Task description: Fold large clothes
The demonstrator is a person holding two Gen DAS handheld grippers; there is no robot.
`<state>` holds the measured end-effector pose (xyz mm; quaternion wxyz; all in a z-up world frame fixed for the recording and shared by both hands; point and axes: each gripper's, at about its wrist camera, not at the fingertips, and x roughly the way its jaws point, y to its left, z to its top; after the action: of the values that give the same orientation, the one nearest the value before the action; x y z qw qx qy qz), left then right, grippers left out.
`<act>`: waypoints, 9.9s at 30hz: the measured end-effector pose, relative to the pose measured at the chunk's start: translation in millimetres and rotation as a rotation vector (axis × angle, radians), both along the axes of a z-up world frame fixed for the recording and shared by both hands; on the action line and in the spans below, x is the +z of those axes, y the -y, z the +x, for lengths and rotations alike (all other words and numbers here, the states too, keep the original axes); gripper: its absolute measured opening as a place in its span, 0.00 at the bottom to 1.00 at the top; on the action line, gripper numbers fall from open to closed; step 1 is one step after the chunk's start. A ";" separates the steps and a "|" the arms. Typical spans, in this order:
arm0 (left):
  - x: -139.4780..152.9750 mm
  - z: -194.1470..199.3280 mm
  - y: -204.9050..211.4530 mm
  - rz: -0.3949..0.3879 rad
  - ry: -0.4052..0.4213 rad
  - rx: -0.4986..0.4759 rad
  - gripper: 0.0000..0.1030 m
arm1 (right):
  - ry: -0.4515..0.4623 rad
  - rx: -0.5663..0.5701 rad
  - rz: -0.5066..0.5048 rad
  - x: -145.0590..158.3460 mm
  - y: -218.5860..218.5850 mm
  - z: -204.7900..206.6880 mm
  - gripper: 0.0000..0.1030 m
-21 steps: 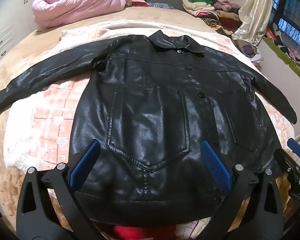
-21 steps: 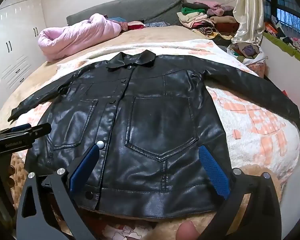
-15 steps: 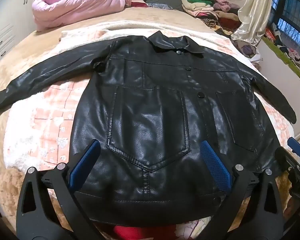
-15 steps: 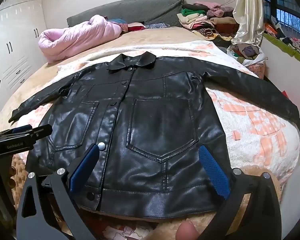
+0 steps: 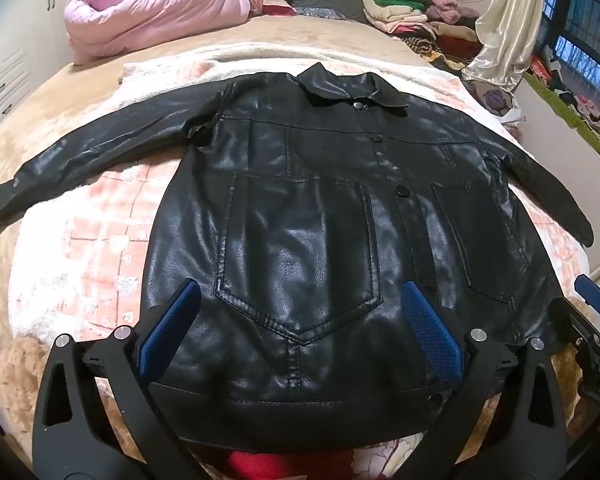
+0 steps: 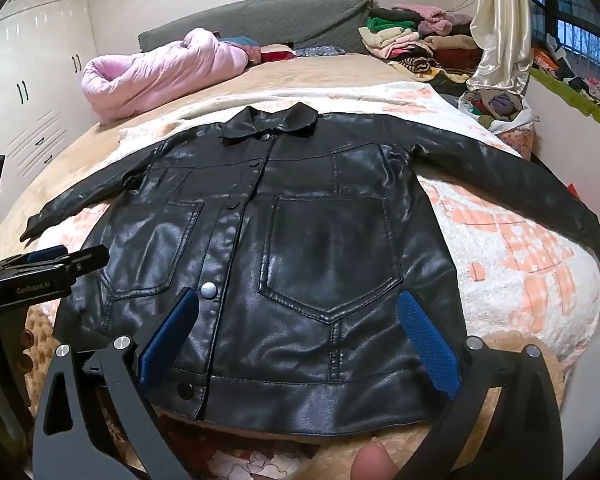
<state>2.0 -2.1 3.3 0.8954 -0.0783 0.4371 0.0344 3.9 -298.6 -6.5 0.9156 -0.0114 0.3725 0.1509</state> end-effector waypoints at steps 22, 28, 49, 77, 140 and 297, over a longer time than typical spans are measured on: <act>1.1 -3.3 -0.6 0.005 0.006 -0.006 0.91 | 0.010 0.006 -0.007 -0.4 -6.1 -2.6 0.96; 1.4 -3.6 -0.2 0.008 0.007 -0.007 0.91 | 0.013 0.008 -0.009 0.5 -7.4 -3.3 0.96; 0.3 -0.2 4.1 0.013 0.005 -0.018 0.91 | 0.009 0.010 -0.006 0.8 -7.0 -2.8 0.96; 17.1 56.1 4.0 -0.003 0.019 -0.025 0.91 | 0.004 0.019 0.024 13.4 -13.4 54.6 0.96; 11.4 251.2 88.7 -0.045 -0.047 -0.125 0.91 | 0.053 -0.554 0.184 25.8 149.0 259.7 0.96; 1.2 162.8 -90.5 -0.511 0.022 0.113 0.00 | 0.112 0.008 0.377 58.1 75.4 261.4 0.83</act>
<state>164.8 88.4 4.5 0.8479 -0.3266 0.4166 -0.0280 265.3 -374.0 51.6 0.9202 0.1505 0.2861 0.2209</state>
